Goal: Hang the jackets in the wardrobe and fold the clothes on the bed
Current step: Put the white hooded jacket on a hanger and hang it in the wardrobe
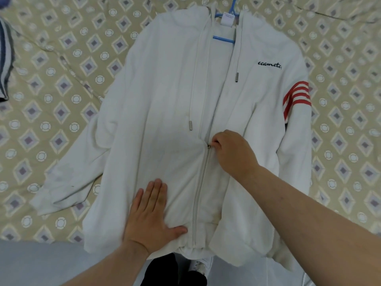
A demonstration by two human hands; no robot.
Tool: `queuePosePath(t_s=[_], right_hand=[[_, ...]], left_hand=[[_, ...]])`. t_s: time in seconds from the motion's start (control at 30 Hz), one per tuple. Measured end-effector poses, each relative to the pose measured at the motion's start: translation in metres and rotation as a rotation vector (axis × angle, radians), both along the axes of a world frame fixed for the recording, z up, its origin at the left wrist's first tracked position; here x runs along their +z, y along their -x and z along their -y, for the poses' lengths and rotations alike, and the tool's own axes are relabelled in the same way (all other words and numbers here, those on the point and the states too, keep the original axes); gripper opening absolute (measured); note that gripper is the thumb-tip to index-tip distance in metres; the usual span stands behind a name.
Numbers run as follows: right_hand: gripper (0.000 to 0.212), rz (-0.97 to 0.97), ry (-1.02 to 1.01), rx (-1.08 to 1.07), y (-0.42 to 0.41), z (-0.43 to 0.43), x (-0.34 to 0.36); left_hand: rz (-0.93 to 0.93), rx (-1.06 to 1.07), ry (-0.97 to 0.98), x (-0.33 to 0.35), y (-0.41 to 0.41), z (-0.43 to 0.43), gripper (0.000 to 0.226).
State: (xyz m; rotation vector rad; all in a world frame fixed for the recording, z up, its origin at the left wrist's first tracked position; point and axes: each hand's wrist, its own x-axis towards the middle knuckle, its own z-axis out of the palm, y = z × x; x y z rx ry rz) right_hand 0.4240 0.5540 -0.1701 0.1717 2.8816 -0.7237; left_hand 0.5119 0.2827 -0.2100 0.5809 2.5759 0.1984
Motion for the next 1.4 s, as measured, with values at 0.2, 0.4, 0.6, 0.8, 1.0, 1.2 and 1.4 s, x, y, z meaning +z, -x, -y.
queuePosePath(t_s=[0.2, 0.4, 0.6, 0.8, 1.0, 1.2, 1.4], right_hand=[[0.022, -0.020, 0.019, -0.044, 0.056, -0.024, -0.009], [0.010, -0.142, -0.131, 0.049, 0.045, -0.020, -0.030], [0.008, -0.253, -0.159, -0.026, 0.045, -0.017, -0.045], [0.022, -0.303, -0.152, -0.002, 0.048, -0.020, -0.049], [0.021, -0.322, -0.135, -0.003, 0.049, -0.023, -0.059], [0.016, -0.344, -0.103, 0.012, 0.049, -0.027, -0.071], [0.016, -0.370, -0.081, 0.011, 0.050, -0.029, -0.073]], left_hand=[[-0.018, 0.007, -0.073, -0.018, 0.000, 0.005, 0.129], [-0.061, -0.003, -0.071, -0.013, 0.001, 0.005, 0.131], [-0.119, -0.014, -0.148, -0.001, 0.004, 0.003, 0.119], [-0.153, 0.019, -0.247, 0.004, 0.092, -0.067, 0.110], [-0.231, -0.111, -0.125, -0.002, 0.218, -0.113, 0.119], [-0.237, -0.180, -0.095, -0.003, 0.258, -0.159, 0.121], [-0.239, -0.215, -0.142, -0.006, 0.259, -0.155, 0.096]])
